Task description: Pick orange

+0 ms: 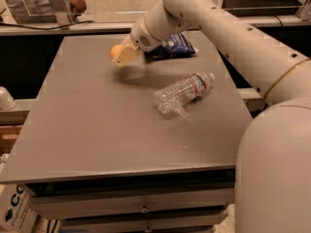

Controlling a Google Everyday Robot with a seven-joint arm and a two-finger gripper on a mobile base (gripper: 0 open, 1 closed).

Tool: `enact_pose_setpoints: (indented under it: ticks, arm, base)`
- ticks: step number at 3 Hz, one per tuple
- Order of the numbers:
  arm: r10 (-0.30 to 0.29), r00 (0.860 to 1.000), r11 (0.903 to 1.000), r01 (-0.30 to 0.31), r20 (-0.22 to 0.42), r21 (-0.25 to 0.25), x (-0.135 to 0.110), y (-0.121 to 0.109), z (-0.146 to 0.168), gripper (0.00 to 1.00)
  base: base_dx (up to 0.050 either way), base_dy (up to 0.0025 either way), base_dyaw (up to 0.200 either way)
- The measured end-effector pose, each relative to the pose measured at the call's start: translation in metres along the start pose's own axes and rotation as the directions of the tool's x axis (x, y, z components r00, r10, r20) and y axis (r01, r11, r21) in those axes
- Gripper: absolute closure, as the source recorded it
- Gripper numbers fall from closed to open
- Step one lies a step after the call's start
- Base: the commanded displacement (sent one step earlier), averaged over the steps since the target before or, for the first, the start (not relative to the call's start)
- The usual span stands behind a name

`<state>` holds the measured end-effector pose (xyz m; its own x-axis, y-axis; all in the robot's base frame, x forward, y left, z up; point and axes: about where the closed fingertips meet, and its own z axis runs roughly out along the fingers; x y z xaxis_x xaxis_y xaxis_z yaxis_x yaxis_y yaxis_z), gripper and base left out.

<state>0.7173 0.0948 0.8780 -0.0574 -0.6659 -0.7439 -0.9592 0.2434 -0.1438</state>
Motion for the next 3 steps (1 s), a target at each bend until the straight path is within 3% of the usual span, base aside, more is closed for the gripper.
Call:
enact_pose_setpoints:
  ticks: [2, 3]
  arm:
    - [-0.001, 0.997, 0.9943, 0.01, 0.08, -0.106, -0.029, 0.045, -0.073, 1.0]
    - [0.002, 0.997, 0.9929, 0.007, 0.082, -0.118, -0.029, 0.048, -0.075, 1.0]
  base:
    - [0.0, 0.0, 0.0]
    - [0.0, 0.0, 0.0]
